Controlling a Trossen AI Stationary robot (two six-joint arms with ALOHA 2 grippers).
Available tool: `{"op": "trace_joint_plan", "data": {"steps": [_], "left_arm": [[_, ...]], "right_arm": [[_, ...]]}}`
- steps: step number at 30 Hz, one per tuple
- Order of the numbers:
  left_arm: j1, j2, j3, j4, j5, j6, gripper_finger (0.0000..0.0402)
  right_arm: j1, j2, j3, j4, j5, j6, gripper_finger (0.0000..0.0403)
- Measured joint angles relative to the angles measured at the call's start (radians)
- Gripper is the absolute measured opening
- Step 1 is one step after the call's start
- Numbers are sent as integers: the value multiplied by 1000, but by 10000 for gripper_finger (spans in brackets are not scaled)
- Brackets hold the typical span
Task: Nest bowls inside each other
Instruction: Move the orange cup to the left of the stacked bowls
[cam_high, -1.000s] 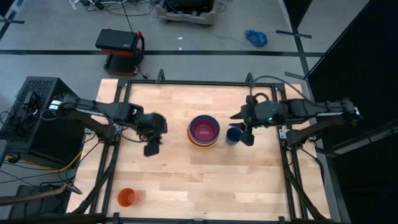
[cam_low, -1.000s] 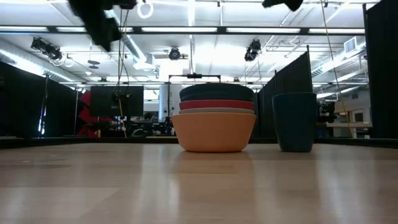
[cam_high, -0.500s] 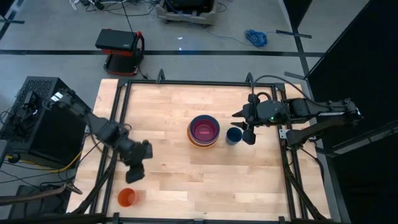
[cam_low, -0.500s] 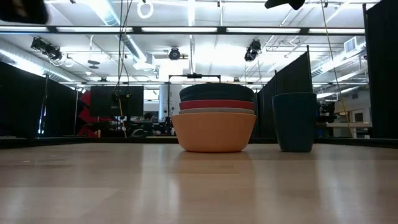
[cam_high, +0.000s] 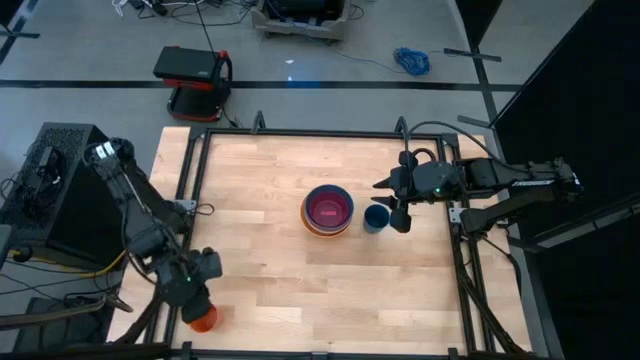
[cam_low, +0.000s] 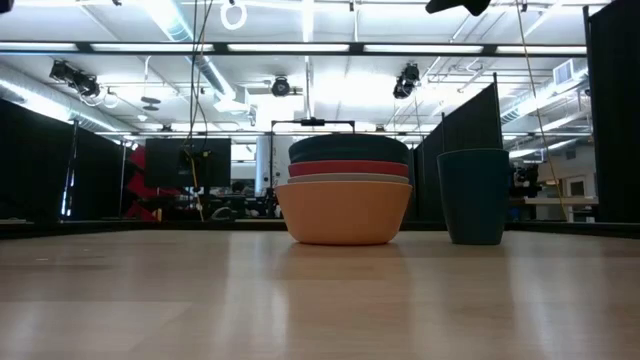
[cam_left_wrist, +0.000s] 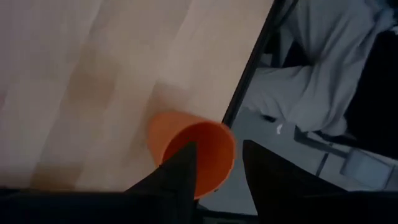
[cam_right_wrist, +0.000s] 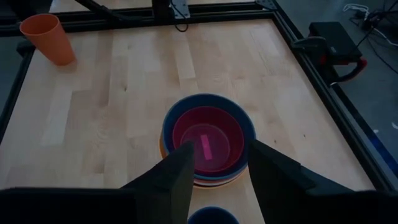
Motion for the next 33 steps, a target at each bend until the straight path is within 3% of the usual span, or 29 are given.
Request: {"op": "trace_joint_plan", "data": {"steps": [6,17,33], "left_arm": [[-82,72,0,-36,-14,-92,130],[-89,162,0,-62,-1,-96,198],[-82,179,-74,-82,39,-91,72]], "right_arm": [[0,0,0,0,0,1,147],[0,0,0,1,0,5,171],[1,0,0,0,-6,-2,135]]}}
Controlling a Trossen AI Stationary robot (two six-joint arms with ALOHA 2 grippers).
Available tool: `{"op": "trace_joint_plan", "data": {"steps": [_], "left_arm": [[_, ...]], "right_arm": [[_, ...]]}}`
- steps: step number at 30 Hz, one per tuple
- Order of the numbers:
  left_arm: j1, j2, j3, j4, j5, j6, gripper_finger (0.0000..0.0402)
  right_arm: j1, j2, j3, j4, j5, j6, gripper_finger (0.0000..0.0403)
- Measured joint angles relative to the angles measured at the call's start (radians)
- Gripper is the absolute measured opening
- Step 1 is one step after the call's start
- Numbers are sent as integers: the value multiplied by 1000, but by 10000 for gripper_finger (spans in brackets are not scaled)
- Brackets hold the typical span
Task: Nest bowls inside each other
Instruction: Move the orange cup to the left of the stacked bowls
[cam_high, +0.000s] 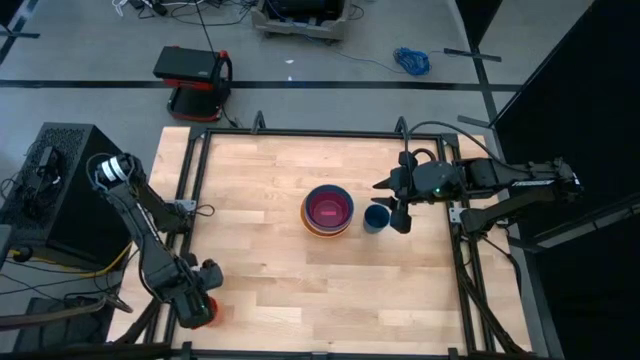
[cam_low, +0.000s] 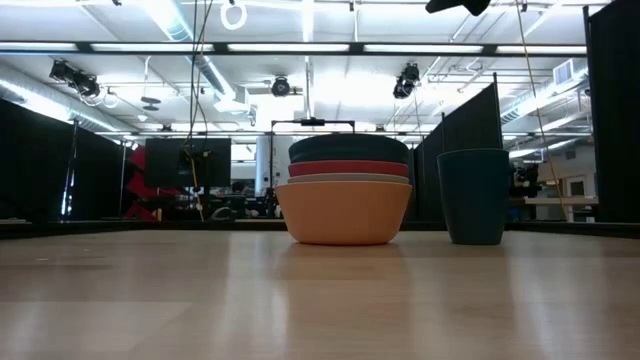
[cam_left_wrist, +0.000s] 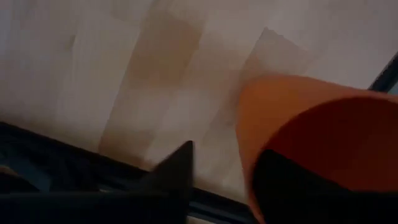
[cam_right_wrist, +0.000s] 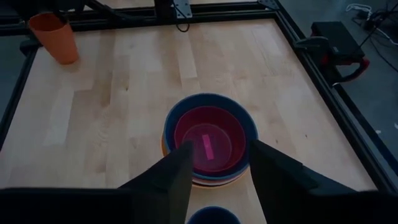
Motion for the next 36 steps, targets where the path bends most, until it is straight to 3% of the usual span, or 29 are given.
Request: {"op": "trace_joint_plan", "data": {"steps": [2,5,9,14,29,31,36], "left_arm": [[11,-6,0,-7,-1,0,20],[24,-9,16,-29,-43,8,4],[58,-9,95,-144,-142,61,1],[116,-9,290,-376,-442,169,1],[529,-32,495,-523,-636,600,0],[596,-37,507,-526,-616,660,0],[782,-50,507,-442,-407,864,0]], "right_arm": [[0,0,0,0,0,-3,132],[0,0,0,0,0,-15,130],[0,0,0,-1,0,-19,136],[0,0,0,-1,1,-23,141],[0,-9,-1,-32,2,-41,109],[0,-10,-1,-35,2,-45,106],[0,-12,-1,-56,6,-45,109]]}}
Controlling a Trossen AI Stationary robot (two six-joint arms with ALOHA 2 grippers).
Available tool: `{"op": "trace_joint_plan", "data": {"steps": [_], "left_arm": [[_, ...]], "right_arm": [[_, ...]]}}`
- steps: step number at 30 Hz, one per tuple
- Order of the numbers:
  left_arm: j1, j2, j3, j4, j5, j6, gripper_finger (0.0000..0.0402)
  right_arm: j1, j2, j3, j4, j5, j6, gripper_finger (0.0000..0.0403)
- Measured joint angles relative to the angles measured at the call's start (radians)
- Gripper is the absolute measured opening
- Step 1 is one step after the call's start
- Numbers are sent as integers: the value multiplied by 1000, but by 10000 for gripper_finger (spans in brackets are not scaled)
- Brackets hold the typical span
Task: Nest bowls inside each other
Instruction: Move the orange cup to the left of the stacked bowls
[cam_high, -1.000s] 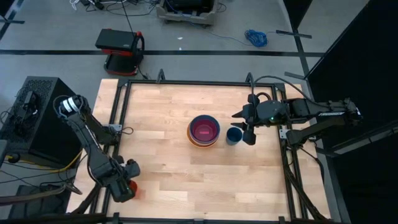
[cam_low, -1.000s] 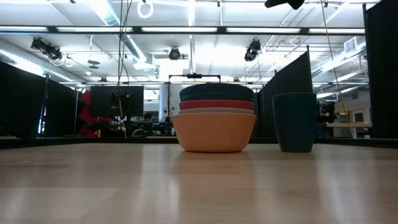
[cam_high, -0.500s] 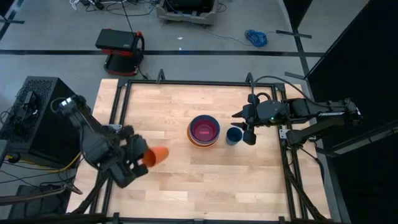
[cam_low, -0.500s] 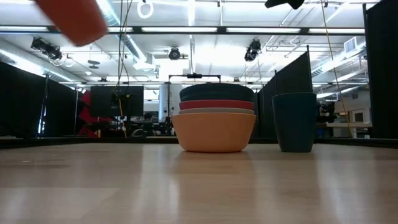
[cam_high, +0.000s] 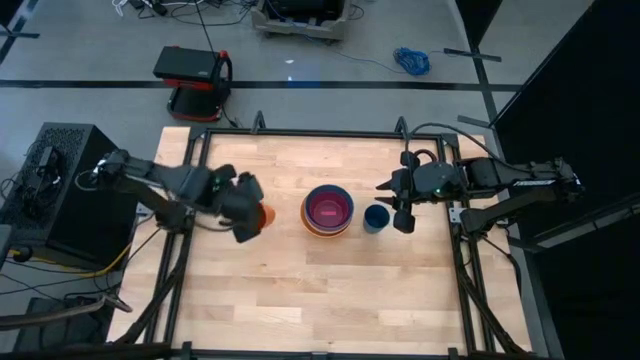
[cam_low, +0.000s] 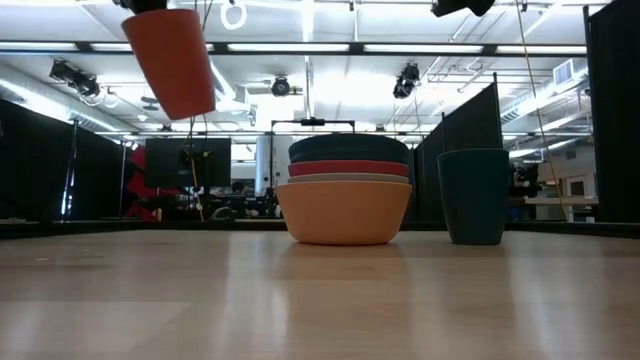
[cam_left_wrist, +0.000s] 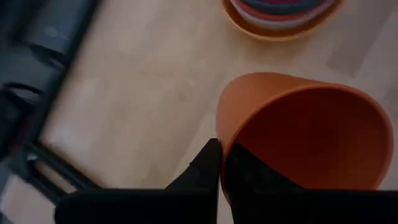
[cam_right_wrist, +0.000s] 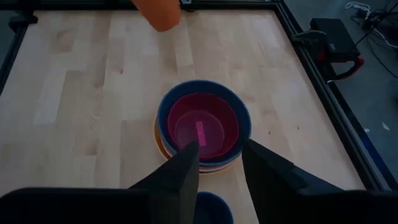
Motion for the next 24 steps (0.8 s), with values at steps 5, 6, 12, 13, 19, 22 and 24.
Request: {"op": "trace_joint_plan", "data": {"steps": [5,6,12,13,19,22,24], "left_arm": [[179,2,-2,83,193,216,0],[213,3,-2,88,215,243,0],[323,50,-2,91,288,340,0],[334,62,-2,92,299,354,0],[402,133,-2,98,367,436,0],[436,169,-2,101,401,477,0],[457,194,-2,103,422,504,0]], "right_arm": [[0,-1,0,1,0,-2,117],[0,-1,0,1,0,-2,118],[0,-1,0,1,0,-3,116],[0,-1,0,0,0,-3,116],[0,-1,0,0,0,-3,112],[0,-1,0,0,0,-3,111],[0,-1,0,0,0,-3,110]]}}
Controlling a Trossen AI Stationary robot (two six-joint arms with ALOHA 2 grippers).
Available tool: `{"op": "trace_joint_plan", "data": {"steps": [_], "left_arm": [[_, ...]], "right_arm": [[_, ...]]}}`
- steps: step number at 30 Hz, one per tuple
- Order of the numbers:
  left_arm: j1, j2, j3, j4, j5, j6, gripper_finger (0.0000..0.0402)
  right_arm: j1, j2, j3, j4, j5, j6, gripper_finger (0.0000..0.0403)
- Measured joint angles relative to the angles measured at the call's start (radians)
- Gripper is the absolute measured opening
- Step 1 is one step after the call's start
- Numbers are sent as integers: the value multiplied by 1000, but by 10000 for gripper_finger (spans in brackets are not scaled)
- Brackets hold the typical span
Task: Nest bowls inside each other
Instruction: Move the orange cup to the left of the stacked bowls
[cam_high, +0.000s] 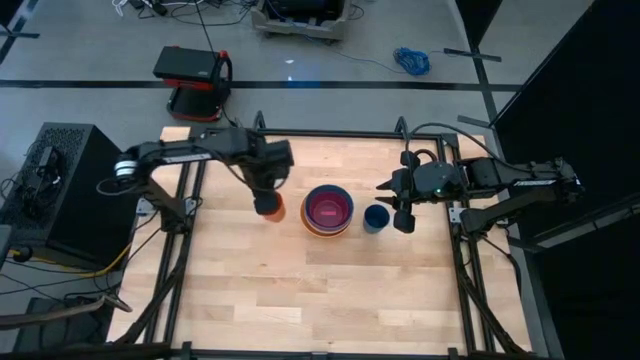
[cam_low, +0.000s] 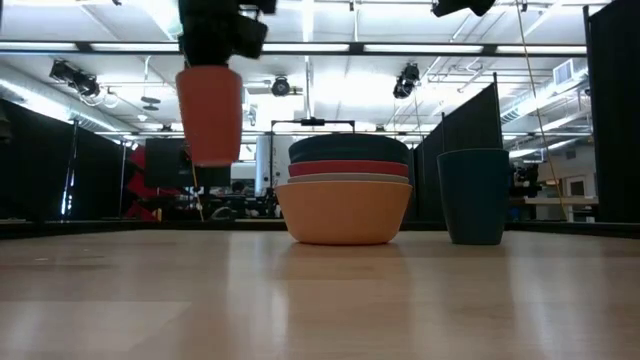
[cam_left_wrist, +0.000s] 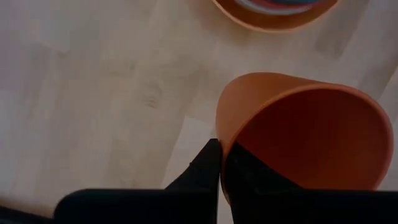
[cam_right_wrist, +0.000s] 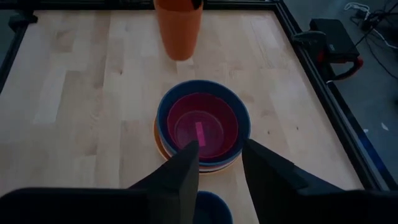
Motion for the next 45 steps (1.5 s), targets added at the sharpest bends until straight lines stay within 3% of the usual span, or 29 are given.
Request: {"op": "trace_joint_plan", "data": {"steps": [14,30,45], "left_arm": [[1,68,-8,99,-29,34,0],[4,68,-231,281,7,16,0],[14,68,-232,293,8,15,0]], "right_arm": [[0,0,0,-23,0,4,107],[0,0,0,-28,2,5,111],[0,0,0,-28,8,27,116]]}}
